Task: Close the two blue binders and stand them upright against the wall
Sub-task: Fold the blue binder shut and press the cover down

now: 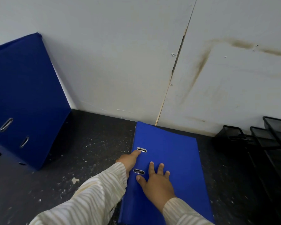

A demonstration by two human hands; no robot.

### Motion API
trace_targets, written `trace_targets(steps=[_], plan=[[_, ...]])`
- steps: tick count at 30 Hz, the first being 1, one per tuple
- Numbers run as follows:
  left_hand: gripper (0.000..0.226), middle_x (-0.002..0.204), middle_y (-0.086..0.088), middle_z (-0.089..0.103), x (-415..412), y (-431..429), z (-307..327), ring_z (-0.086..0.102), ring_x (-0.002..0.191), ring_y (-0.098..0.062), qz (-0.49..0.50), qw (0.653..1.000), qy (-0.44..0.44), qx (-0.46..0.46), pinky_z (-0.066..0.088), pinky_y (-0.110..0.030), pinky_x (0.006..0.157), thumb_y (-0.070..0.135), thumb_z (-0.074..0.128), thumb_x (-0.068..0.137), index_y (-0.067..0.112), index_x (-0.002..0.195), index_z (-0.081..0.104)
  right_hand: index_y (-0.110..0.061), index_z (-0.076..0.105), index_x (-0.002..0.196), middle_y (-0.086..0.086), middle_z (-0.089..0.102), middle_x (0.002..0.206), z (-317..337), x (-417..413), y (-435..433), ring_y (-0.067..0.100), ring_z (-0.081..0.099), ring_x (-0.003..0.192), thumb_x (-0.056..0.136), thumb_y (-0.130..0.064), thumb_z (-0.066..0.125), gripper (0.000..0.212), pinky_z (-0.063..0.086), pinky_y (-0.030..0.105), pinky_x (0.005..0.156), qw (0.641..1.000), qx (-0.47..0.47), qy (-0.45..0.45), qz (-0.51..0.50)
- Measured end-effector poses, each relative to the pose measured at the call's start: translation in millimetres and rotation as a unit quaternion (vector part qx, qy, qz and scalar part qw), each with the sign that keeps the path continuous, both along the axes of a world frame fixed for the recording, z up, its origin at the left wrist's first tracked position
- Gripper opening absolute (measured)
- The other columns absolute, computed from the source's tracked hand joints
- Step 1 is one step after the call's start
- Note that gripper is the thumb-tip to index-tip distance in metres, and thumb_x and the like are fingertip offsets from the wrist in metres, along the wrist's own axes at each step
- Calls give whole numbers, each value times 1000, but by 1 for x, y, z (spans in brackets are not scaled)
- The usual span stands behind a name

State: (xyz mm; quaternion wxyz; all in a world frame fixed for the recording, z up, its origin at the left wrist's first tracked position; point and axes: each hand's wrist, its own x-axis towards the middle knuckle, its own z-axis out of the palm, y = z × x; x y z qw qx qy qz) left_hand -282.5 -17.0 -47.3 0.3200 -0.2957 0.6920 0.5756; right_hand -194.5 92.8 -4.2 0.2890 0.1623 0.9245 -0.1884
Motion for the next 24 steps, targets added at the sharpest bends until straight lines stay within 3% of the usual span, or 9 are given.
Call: trace_targets(steps=[5, 11, 24], plan=[[34, 91, -14, 75, 12, -3, 34, 72, 82, -31, 30, 992, -11, 118, 59, -41, 75, 35, 69, 81, 6, 98, 69, -27, -6, 149, 8, -14, 159, 7, 2, 1, 37, -7, 145, 87, -70, 29, 84, 23, 53, 114, 1000, 0, 6, -1], [39, 101, -16, 74, 28, -14, 29, 70, 99, -34, 34, 975, -12, 218, 55, -48, 90, 29, 73, 80, 4, 110, 68, -25, -10, 149, 7, -18, 158, 17, 13, -4, 36, -11, 145, 80, -77, 32, 96, 16, 57, 113, 1000, -18, 9, -5], [38, 107, -19, 72, 87, -26, 65, 70, 92, -33, 101, 942, 85, 308, 57, -43, 78, 12, 65, 83, 4, 119, 61, -15, -9, 149, 12, -17, 158, 47, 55, -16, 34, -12, 145, 80, -73, 41, 103, 11, 46, 118, 995, -53, 80, 36]])
